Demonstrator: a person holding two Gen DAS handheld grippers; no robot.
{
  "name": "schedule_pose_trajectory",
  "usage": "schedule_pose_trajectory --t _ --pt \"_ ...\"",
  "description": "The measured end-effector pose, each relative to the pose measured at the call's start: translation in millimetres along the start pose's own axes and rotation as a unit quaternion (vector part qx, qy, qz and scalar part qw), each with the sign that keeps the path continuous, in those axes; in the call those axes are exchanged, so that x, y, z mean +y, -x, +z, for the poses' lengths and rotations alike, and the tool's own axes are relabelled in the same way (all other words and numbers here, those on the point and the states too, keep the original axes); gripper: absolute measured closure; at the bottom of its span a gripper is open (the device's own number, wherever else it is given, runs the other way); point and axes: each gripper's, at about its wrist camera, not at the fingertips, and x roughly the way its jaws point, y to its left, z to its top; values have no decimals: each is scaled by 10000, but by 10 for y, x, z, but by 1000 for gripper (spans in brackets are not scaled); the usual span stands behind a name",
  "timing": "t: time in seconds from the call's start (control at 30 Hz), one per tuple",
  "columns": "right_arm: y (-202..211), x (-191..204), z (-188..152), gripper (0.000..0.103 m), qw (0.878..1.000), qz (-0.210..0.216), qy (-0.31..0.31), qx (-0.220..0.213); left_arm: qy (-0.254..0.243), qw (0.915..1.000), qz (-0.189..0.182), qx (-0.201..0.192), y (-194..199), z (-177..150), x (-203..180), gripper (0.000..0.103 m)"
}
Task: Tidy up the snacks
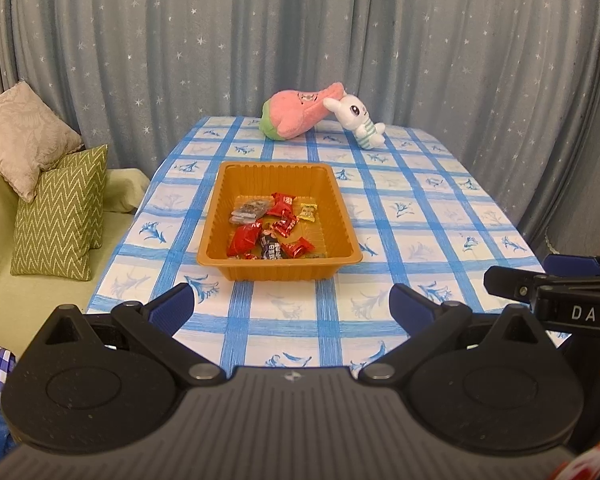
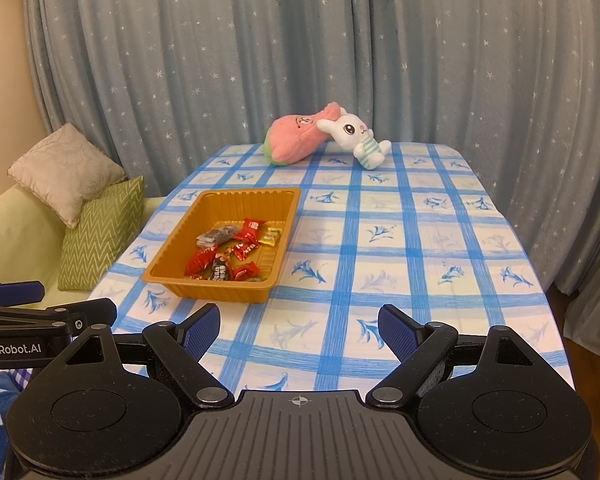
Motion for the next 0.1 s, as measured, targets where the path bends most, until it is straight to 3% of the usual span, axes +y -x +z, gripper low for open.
schedule_pose_trajectory --t 0.1 --pt "-1 -2 1 17 10000 0 2 -1 4 10000 40 -27 -14 3 -11 0"
